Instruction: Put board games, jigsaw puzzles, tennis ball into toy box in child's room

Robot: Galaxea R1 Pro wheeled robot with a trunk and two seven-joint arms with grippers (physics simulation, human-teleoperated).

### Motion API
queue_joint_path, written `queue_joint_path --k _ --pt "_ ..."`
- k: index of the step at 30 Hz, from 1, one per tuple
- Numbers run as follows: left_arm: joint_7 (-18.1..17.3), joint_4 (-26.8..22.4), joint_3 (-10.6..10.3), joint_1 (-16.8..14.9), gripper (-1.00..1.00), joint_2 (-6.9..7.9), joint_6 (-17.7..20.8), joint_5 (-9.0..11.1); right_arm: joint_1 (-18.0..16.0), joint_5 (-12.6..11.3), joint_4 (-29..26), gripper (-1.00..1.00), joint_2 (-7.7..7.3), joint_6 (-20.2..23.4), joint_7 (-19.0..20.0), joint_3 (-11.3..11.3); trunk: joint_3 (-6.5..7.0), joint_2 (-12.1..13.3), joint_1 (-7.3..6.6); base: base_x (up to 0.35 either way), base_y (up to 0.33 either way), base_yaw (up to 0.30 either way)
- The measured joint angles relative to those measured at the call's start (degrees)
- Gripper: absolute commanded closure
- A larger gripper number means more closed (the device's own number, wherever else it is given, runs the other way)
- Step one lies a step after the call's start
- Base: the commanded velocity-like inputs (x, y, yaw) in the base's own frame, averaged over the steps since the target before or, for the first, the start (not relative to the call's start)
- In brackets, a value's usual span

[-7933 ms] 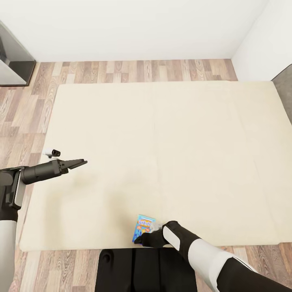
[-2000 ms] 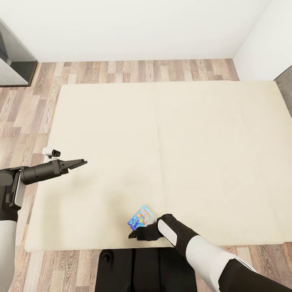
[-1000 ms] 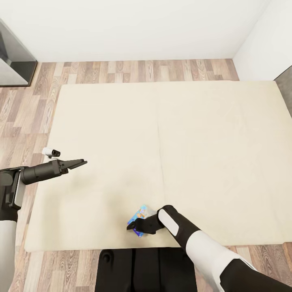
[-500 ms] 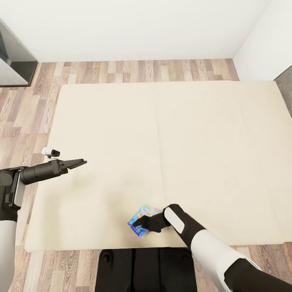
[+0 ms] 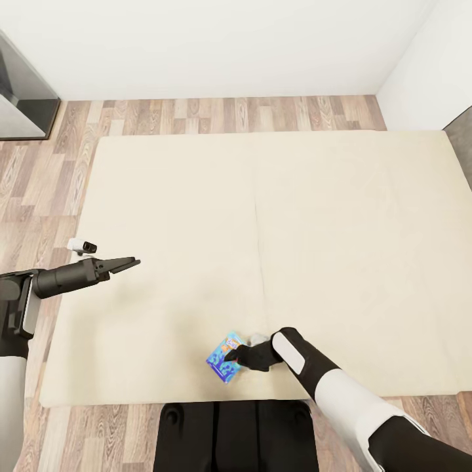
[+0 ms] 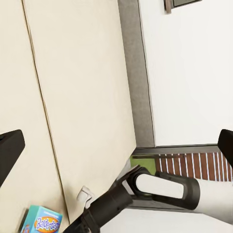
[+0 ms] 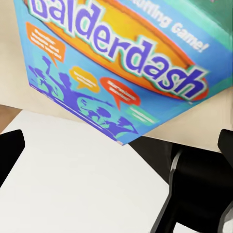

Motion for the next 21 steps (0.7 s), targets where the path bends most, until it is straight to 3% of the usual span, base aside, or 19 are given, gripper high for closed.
queue_joint_path --k 21 --pt "0.0 0.0 0.0 0.0 -1.0 0.0 0.0 0.0 -1.2 0.9 -0.3 -1.0 0.7 -0.2 -2.3 0.1 0.0 0.0 0.0 0.0 0.0 0.0"
